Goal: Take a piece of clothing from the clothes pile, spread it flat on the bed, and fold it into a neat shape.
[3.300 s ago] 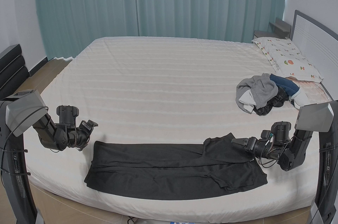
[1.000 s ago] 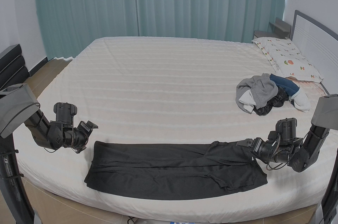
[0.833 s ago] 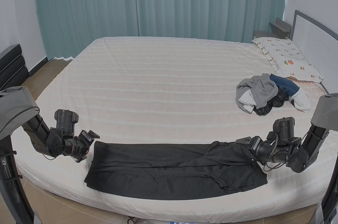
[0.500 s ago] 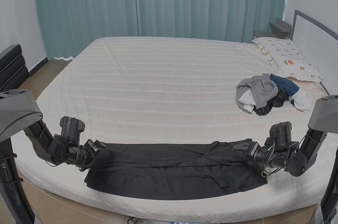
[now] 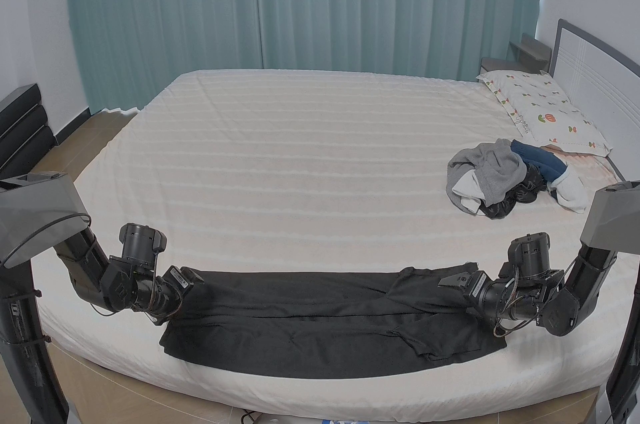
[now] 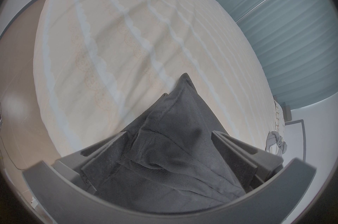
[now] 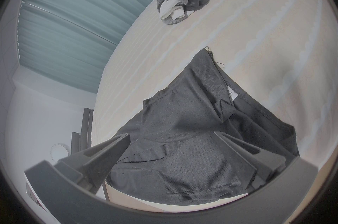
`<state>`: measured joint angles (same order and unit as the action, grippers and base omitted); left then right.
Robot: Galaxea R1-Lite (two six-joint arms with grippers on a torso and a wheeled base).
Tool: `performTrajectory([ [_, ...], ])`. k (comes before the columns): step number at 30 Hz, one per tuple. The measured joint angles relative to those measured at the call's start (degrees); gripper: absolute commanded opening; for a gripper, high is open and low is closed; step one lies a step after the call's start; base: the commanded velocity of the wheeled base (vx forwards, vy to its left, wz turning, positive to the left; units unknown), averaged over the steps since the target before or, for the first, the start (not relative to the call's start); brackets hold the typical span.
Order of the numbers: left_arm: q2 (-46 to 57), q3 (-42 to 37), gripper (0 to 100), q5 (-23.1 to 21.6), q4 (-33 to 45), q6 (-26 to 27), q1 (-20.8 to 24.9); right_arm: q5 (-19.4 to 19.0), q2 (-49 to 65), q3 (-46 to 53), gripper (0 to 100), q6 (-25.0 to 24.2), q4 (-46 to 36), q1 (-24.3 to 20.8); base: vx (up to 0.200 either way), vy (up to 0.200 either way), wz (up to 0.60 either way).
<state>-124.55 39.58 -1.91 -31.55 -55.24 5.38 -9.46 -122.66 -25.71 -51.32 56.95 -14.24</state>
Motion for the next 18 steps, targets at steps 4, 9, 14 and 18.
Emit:
performTrajectory([
  [4,-0.65,0.62,0,2.13,0.21,0.0,0.05,0.16,-0.02,0.05,100,0.0,-0.33,-0.04,0.0,0.0,0.0],
  [9,-0.89,0.52,0,2.78,0.55,0.06,0.0,1.17,-0.1,0.06,100,0.09,-0.57,-0.3,0.0,0.0,0.0],
  [14,-0.65,0.22,0,2.84,0.71,0.11,-0.17,1.52,-0.13,-0.06,100,0.09,-0.74,-0.74,0.0,0.0,0.0],
  [18,0.05,0.11,0,2.84,0.76,0.06,-0.34,1.56,-0.1,-0.11,100,0.09,-1.06,-0.91,0.0,0.0,0.0],
])
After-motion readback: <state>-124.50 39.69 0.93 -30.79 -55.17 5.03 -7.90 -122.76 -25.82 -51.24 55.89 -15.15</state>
